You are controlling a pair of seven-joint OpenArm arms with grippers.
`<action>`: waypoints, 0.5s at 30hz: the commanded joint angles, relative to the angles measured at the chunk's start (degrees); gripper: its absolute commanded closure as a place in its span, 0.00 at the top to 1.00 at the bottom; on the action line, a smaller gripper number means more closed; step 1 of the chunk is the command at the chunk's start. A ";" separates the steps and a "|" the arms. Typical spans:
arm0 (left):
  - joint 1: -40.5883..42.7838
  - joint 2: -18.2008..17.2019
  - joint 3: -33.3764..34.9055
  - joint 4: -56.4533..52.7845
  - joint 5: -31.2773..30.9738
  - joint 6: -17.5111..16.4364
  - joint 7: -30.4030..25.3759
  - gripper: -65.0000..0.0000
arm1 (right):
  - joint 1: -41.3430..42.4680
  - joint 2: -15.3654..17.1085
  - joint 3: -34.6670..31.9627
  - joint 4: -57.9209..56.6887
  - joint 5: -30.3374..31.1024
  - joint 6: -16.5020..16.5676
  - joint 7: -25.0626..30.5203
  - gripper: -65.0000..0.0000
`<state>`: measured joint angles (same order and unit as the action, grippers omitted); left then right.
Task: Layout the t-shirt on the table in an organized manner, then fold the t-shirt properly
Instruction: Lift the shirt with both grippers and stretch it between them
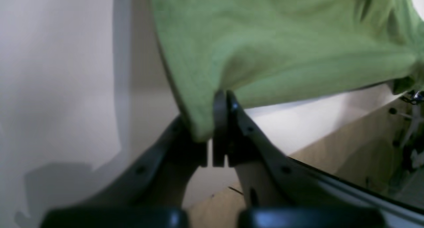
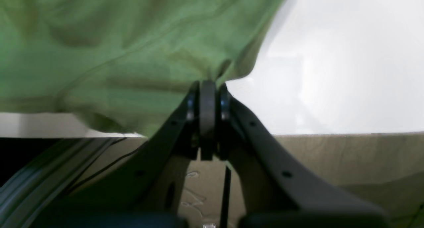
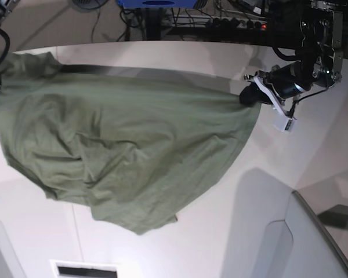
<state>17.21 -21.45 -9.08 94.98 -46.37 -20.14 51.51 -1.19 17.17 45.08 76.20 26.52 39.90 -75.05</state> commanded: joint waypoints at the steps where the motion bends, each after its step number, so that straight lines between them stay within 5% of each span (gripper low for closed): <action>1: -2.31 -0.66 -0.46 0.45 -0.71 -0.30 -1.18 0.00 | 3.43 1.69 -2.13 -0.56 0.33 0.10 1.42 0.00; 4: -9.17 0.22 1.92 -2.54 1.58 -0.30 -1.09 0.00 | 10.99 4.68 -10.31 -7.94 0.42 0.10 6.08 0.00; 6: -16.90 1.28 5.78 -7.29 5.27 -0.30 -1.09 0.00 | 19.26 7.05 -16.73 -17.17 0.33 -3.02 11.00 0.00; 11: -45.74 8.31 14.05 -26.45 19.60 -0.30 -1.53 0.00 | 48.18 12.94 -37.92 -43.98 0.33 -5.92 28.76 0.00; 15: -67.45 11.65 14.05 -31.11 25.49 -0.30 -1.09 0.00 | 66.82 14.88 -49.26 -47.50 0.69 -5.92 32.54 0.00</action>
<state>-48.38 -8.80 5.52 62.50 -21.06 -21.06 51.51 63.26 30.50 -4.34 27.57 27.46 34.63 -43.48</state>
